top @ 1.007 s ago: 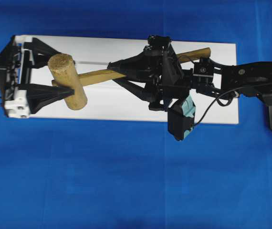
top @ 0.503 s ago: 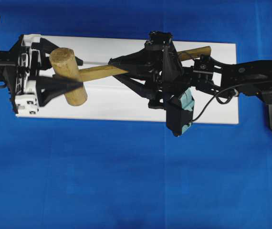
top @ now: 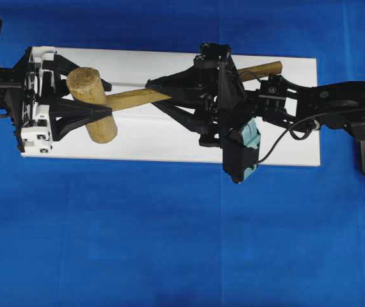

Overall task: Hit the mark with a hammer.
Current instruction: 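Slide the right gripper along the handle toward the mallet head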

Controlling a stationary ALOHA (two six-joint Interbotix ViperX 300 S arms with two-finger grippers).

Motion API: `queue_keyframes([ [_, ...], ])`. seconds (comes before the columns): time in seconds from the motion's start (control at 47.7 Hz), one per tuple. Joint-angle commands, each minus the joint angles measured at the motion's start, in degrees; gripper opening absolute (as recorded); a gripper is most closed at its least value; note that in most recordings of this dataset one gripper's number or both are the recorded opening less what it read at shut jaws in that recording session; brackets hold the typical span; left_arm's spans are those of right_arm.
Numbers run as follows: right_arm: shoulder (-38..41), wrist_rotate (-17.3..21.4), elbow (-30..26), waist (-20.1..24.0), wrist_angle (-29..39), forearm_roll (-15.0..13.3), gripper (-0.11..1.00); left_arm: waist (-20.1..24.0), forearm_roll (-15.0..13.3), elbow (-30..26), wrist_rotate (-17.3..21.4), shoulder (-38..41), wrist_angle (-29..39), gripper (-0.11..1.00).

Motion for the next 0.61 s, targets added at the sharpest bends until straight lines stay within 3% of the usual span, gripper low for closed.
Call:
queue_keyframes([
  [0.0, -2.1, 0.4, -1.3, -1.1, 0.8, 0.4, 0.10, -0.2, 0.2, -0.5, 0.4, -0.8, -0.2, 0.45],
  [0.147, -2.5, 0.5, -1.5, -1.2, 3.4, 1.3, 0.14, -0.2, 0.3, -0.4, 0.4, -1.0, -0.2, 0.45],
  [0.44, -4.1, 0.8, -0.9, -0.7, 5.1, 6.2, 0.92, -0.2, 0.5, -0.4, 1.9, -1.0, 0.6, 0.45],
  [0.587, -5.4, 0.9, -1.1, -0.7, 8.8, 11.1, 0.95, -0.2, 0.8, -0.4, 9.3, -1.0, 3.1, 0.45],
])
